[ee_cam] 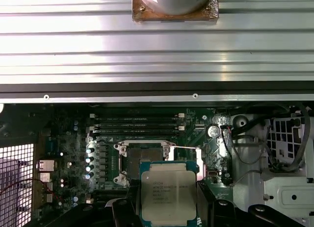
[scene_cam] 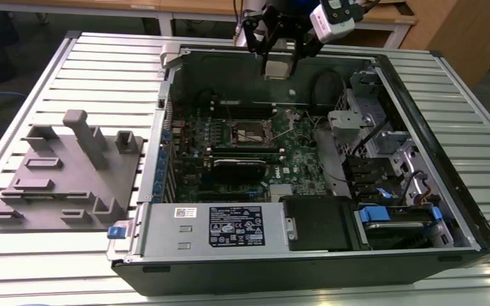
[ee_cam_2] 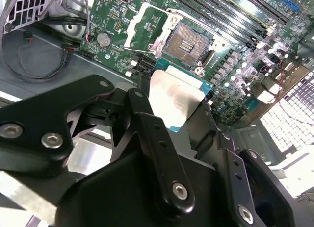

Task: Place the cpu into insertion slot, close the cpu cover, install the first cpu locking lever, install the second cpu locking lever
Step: 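Place the cpu into insertion slot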

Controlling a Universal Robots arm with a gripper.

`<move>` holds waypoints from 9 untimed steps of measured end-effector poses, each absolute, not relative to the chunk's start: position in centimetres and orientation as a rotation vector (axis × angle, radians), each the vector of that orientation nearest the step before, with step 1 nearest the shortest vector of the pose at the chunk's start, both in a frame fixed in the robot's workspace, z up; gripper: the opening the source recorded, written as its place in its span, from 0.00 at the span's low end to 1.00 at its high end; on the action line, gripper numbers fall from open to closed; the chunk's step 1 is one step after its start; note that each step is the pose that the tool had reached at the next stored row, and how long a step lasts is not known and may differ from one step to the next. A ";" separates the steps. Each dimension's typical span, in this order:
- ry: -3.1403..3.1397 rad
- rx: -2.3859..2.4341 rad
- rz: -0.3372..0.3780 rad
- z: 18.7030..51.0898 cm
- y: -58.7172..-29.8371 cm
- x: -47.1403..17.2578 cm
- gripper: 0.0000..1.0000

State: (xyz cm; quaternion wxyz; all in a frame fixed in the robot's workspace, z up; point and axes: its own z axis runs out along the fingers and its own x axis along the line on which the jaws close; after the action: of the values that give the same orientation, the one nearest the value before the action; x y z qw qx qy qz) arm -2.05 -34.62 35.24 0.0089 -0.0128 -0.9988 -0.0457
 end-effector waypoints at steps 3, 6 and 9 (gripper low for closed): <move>-3.120 -0.040 -0.143 35.1 -34.6 -2.1 0.54; -3.120 -0.040 -0.143 35.1 -34.6 -2.1 0.54; -3.120 -0.040 -0.143 35.1 -34.6 -2.1 0.54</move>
State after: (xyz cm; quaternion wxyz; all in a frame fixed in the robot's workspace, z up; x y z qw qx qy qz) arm -2.05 -34.62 35.06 0.0089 -0.0128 -0.9988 -0.0457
